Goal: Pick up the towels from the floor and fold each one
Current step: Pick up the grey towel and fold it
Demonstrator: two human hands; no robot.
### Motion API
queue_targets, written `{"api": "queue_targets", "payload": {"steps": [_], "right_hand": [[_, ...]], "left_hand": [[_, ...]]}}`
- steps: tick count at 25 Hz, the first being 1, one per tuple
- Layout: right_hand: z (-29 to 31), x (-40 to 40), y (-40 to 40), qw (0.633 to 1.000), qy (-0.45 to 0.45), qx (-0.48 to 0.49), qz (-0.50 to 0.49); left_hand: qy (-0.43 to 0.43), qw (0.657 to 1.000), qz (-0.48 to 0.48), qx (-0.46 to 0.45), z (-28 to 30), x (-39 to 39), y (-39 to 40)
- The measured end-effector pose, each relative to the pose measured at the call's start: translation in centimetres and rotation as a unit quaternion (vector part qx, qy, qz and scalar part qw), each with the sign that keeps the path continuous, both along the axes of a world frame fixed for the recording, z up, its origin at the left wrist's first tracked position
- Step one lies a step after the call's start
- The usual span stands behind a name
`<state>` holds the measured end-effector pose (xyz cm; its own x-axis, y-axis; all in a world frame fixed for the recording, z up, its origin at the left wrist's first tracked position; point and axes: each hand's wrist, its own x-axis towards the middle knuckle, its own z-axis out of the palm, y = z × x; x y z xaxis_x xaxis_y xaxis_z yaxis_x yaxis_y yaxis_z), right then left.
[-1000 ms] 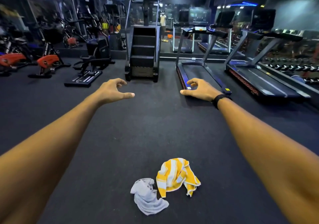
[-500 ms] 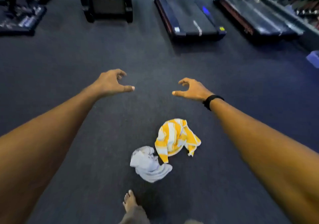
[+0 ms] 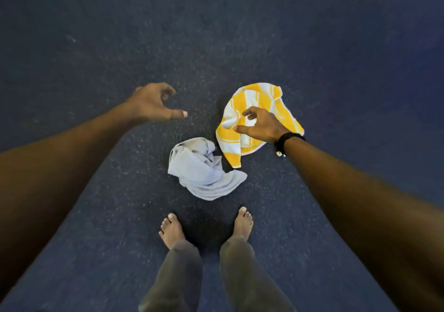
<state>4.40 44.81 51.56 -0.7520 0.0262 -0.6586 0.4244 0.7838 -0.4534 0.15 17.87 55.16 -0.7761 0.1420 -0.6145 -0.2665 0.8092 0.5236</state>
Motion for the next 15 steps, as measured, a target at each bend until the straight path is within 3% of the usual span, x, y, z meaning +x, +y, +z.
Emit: {"api": "queue_targets", "payload": {"steps": [8, 11, 15], "right_hand": [[-23.3, 4.1, -2.5, 0.997, -0.075, -0.015, 0.024], [-28.5, 6.1, -4.3, 0.988, -0.121, -0.008, 0.091], [-32.5, 8.8, -5.9, 0.968, -0.147, 0.082, 0.186]], "left_hand": [[-0.057, 0.998, 0.010, 0.008, -20.0, 2.0, 0.5], [-0.066, 0.998, -0.004, 0.009, -23.8, 2.6, 1.3], [-0.065, 0.998, -0.017, 0.012, -25.9, 2.8, 2.4]]}}
